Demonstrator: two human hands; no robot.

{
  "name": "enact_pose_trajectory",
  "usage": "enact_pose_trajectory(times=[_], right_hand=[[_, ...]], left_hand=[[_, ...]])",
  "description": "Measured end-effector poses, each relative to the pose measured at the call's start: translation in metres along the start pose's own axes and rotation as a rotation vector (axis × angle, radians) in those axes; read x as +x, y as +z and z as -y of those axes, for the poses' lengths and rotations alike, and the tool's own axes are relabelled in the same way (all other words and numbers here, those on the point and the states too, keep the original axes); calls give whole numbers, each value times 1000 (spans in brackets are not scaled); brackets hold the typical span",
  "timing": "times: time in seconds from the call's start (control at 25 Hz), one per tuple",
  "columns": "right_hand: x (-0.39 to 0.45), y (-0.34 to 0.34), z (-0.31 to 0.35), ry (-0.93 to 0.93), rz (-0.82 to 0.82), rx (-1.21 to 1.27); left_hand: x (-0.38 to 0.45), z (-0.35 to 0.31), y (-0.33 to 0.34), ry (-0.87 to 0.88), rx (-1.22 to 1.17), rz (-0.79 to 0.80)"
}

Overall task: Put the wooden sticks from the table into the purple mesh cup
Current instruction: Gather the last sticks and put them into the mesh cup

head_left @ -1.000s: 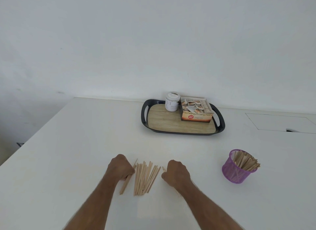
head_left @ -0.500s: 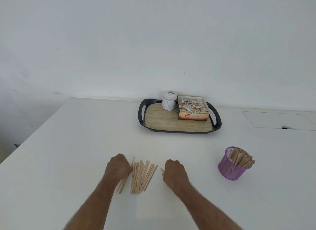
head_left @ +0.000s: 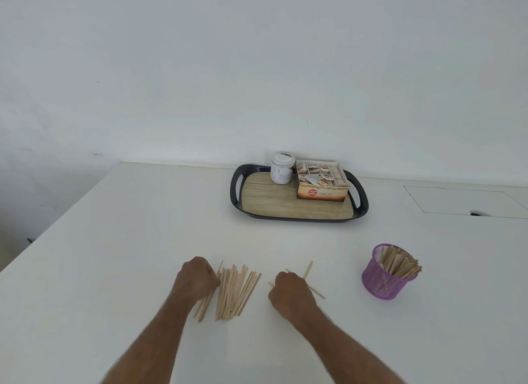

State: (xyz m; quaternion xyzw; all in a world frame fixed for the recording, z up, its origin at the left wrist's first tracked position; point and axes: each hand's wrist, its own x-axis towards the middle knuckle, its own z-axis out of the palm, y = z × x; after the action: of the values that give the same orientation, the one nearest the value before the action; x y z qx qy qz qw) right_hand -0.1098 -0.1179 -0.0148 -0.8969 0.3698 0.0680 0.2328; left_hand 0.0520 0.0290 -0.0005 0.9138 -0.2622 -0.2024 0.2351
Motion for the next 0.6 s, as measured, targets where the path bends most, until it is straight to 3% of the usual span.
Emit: enact_pose_trajectory(times=[0.16,0.28,0.44,0.6], right_hand=[[-1,-6,-5,-13,19,-51],[-1,-26,-20,-8,-11,47],[-2,-68,-39,23,-43,354],[-4,-107,-60,56,-152,621]], left_hand=[[1,6,0,-1,-47,-5],[4,5,-6,-45,-143,-39],[11,-19,-20,-23,-283,-100],[11,-70,-21,29,-592,6]])
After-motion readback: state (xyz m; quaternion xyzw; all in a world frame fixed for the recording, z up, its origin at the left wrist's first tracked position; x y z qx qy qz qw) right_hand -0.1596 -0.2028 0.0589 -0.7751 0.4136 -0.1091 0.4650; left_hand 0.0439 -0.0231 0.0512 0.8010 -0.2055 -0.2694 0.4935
